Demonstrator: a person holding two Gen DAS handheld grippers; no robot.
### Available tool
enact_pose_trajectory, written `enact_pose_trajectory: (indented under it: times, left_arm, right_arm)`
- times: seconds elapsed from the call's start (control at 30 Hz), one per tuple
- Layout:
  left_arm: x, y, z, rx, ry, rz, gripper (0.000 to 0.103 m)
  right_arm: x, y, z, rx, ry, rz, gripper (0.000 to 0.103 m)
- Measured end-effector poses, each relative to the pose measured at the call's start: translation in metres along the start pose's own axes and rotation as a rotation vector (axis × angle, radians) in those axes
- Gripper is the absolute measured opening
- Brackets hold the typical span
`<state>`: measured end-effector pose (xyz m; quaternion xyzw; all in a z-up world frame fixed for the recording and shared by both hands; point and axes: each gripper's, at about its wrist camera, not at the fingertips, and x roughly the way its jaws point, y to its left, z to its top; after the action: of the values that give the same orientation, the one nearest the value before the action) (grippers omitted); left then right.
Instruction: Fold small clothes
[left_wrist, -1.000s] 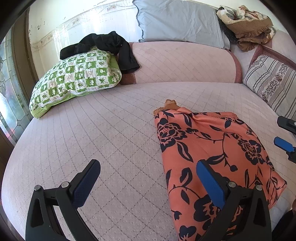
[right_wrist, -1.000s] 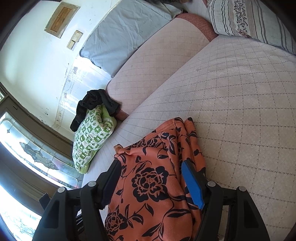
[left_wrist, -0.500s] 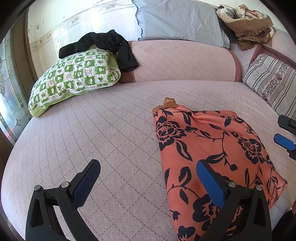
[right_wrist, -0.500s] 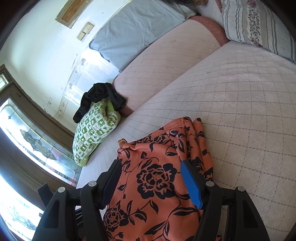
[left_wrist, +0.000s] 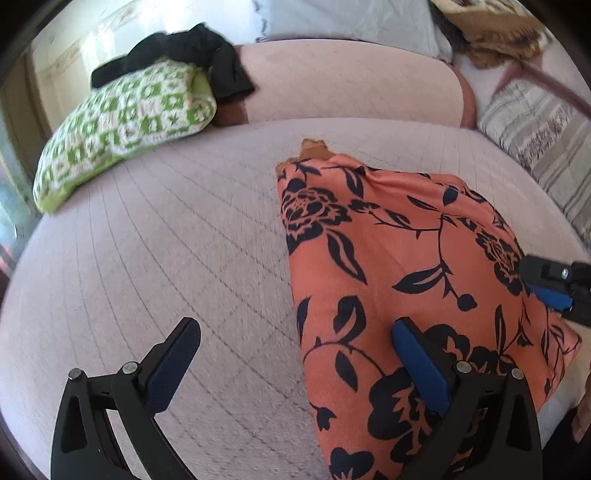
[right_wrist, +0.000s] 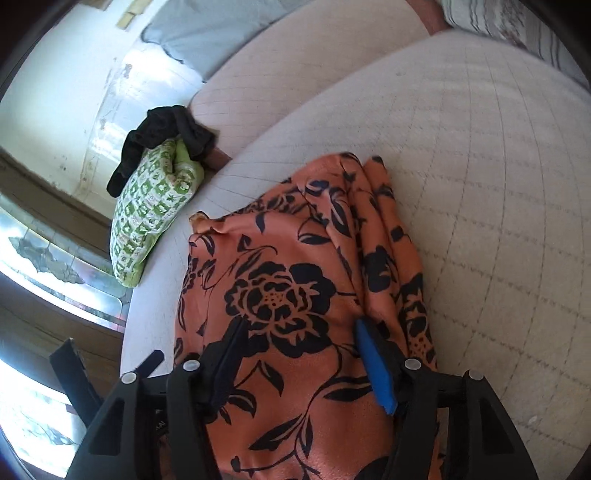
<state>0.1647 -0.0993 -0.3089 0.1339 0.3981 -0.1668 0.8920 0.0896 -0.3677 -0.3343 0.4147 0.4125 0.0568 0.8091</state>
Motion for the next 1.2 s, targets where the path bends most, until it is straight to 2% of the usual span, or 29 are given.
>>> enact_pose_trajectory:
  times: [0.1,0.2,0.3,0.4,0.5,0.6,0.67,0.8,0.93,1.07,1.13,1.2]
  left_arm:
    - [-0.014,0.004,0.007,-0.024,-0.058,-0.004,0.103]
    - [-0.023,0.009,0.014,-0.061,-0.06,-0.082,0.103]
    - [-0.025,0.008,0.015,-0.051,-0.061,-0.081,0.103]
    - [-0.016,0.006,0.012,-0.027,-0.008,-0.031,0.103]
    - [0.001,0.005,0.002,-0.005,0.095,-0.03,0.103]
    - [-0.001,0.008,-0.004,-0.016,0.073,-0.044,0.103]
    - [-0.006,0.011,-0.003,-0.008,0.073,-0.056,0.103]
    - [-0.031,0.028,0.001,-0.031,-0.031,-0.02,0.103]
    - [-0.04,0.046,0.003,-0.101,-0.059,-0.018,0.103]
    - [-0.03,0.056,0.004,-0.123,-0.029,0.008,0.103]
    - [-0.022,0.055,0.003,-0.12,0.0,-0.006,0.103]
    - [-0.012,0.046,0.0,-0.071,0.05,-0.018,0.103]
  right_arm:
    - [-0.013,0.008,0.008,-0.01,-0.05,-0.019,0.064]
    - [-0.029,0.026,0.022,-0.033,-0.13,0.001,0.066]
    - [-0.025,0.048,0.047,-0.04,-0.135,-0.01,0.066]
    - [0.004,0.063,0.065,-0.015,-0.067,-0.014,0.066]
    - [0.038,0.065,0.069,0.039,0.031,-0.007,0.066]
    - [0.083,0.054,0.058,0.082,0.165,-0.113,0.064]
    - [0.084,0.056,0.054,0.069,0.13,-0.126,0.064]
    - [0.071,0.079,0.059,0.035,0.121,-0.163,0.064]
    - [0.059,0.117,0.068,-0.047,0.084,-0.113,0.064]
    - [0.079,0.147,0.063,-0.088,0.118,-0.063,0.064]
    - [0.096,0.148,0.056,-0.093,0.157,-0.062,0.064]
    - [0.119,0.136,0.048,-0.064,0.208,-0.09,0.064]
